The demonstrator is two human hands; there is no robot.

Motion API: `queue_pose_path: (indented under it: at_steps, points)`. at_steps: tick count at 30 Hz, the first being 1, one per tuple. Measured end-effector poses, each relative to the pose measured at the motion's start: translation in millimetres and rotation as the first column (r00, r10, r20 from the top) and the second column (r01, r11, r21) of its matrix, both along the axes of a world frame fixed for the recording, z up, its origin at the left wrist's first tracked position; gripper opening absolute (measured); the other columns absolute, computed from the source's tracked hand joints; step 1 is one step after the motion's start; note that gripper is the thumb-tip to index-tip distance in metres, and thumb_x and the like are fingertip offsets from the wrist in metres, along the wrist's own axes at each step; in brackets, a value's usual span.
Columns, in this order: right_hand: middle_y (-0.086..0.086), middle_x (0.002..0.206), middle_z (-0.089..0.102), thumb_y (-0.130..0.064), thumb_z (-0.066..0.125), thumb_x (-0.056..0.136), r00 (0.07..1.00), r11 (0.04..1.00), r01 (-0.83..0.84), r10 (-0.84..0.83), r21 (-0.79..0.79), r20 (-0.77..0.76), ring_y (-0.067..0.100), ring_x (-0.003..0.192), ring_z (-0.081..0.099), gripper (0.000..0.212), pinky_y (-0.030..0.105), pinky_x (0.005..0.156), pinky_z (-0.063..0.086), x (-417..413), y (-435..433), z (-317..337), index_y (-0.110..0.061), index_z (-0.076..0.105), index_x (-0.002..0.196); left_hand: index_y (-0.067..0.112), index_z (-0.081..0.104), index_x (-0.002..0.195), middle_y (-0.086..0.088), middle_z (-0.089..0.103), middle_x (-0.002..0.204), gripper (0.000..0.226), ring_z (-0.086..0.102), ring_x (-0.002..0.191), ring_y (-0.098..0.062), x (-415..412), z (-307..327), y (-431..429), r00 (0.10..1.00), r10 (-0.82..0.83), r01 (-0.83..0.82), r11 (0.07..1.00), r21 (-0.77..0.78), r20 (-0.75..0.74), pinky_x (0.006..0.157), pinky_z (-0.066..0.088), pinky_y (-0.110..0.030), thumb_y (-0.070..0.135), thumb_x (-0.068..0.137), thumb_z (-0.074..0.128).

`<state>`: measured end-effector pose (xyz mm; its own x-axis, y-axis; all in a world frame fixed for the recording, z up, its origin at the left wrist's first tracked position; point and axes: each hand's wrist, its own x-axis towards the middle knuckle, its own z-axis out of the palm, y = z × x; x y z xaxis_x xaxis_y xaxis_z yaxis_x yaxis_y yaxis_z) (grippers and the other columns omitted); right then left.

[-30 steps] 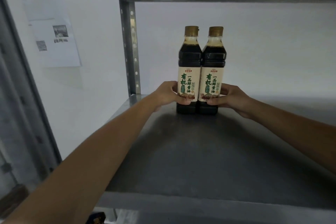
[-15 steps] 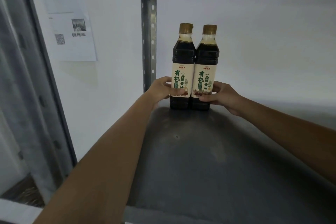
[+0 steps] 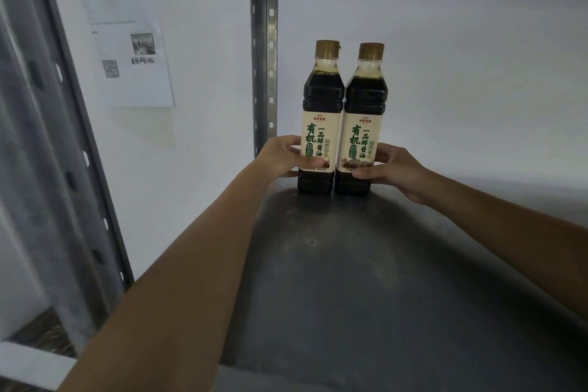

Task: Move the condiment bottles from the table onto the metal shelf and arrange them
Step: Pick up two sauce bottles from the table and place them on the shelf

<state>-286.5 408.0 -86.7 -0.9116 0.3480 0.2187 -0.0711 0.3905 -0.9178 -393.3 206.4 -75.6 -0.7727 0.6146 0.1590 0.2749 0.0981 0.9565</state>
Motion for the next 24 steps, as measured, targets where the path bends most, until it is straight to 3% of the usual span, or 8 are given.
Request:
queue_pose_path:
  at_steps: [7, 16, 19, 21, 24]
  points:
    - [-0.001, 0.117, 0.066, -0.002, 0.077, 0.072, 1.0, 1.0, -0.023, 0.023, -0.004, 0.006, 0.017, 0.106, 0.063, 0.058, 0.032, 0.085, 0.054, 9, -1, -1, -0.017, 0.058, 0.125, 0.014, 0.061, 0.118, -0.003, 0.067, 0.112, 0.045, 0.063, 0.105, -0.021, 3, 2, -1, 1.0, -0.001, 0.001, 1.0, -0.007, 0.006, 0.094, 0.049, -0.038, 0.011, 0.076, 0.077]
    - [-0.004, 0.123, 0.064, -0.01, 0.077, 0.074, 1.0, 1.0, 0.022, -0.023, -0.008, -0.02, 0.014, 0.113, 0.059, 0.058, 0.036, 0.098, 0.048, 11, -5, -13, -0.019, 0.056, 0.128, 0.015, 0.059, 0.125, -0.004, 0.066, 0.119, 0.052, 0.061, 0.11, -0.022, 2, -4, 0, 0.999, -0.005, 0.004, 1.0, 0.018, 0.048, 0.092, 0.048, -0.034, 0.013, 0.077, 0.077]
    - [-0.005, 0.122, 0.064, -0.012, 0.076, 0.076, 1.0, 1.0, 0.011, -0.011, -0.001, -0.016, 0.013, 0.112, 0.06, 0.056, 0.038, 0.1, 0.047, 12, -4, -14, -0.019, 0.056, 0.128, 0.016, 0.058, 0.127, -0.004, 0.066, 0.12, 0.054, 0.06, 0.112, -0.022, 4, -7, 1, 0.998, 0.006, -0.008, 0.999, 0.039, 0.059, 0.098, 0.047, -0.037, 0.013, 0.077, 0.076]
    - [-0.004, 0.122, 0.064, -0.017, 0.076, 0.076, 1.0, 1.0, 0.006, -0.006, 0.02, 0.004, 0.014, 0.113, 0.059, 0.055, 0.038, 0.102, 0.046, 13, -5, -14, -0.019, 0.057, 0.128, 0.015, 0.057, 0.128, -0.005, 0.065, 0.121, 0.053, 0.06, 0.113, -0.023, 8, -8, 0, 0.999, 0.02, -0.023, 0.998, 0.054, 0.048, 0.102, 0.045, -0.041, 0.012, 0.078, 0.075]
    - [-0.002, 0.126, 0.062, -0.026, 0.074, 0.08, 0.997, 0.99, 0.049, -0.055, 0.135, 0.046, 0.016, 0.115, 0.057, 0.053, 0.038, 0.104, 0.043, 19, -8, -14, -0.018, 0.055, 0.13, 0.016, 0.058, 0.128, -0.004, 0.065, 0.12, 0.052, 0.06, 0.112, -0.02, 15, -16, -3, 0.996, 0.073, -0.072, 0.997, 0.03, -0.045, 0.098, 0.045, -0.034, 0.012, 0.079, 0.074]
